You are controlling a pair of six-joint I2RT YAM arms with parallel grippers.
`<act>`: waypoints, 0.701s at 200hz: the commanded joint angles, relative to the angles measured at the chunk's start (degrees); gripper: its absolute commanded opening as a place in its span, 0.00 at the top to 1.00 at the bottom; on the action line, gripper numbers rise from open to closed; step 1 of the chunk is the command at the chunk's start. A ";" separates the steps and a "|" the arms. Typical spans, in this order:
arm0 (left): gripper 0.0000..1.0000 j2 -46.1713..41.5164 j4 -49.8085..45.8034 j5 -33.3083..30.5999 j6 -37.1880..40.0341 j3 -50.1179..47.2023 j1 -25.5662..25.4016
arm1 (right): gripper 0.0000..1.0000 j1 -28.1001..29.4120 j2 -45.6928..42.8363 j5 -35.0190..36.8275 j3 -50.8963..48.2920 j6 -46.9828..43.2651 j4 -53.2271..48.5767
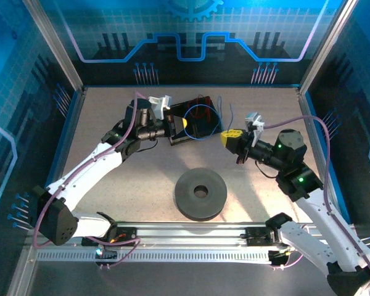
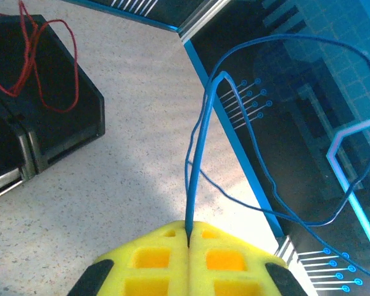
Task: Wrap the cables
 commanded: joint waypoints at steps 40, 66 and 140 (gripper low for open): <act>0.94 -0.44 2.53 2.14 -0.44 2.40 -3.51 | 1.00 -5.85 1.67 -3.62 -1.62 9.08 5.42; 0.63 -1.65 1.63 1.51 0.10 2.15 -3.83 | 1.00 -8.98 2.20 -2.09 -1.71 10.55 3.14; 0.01 -14.45 -10.44 -9.88 1.96 -6.65 -3.83 | 1.00 -19.10 0.02 0.25 -2.37 14.48 -1.09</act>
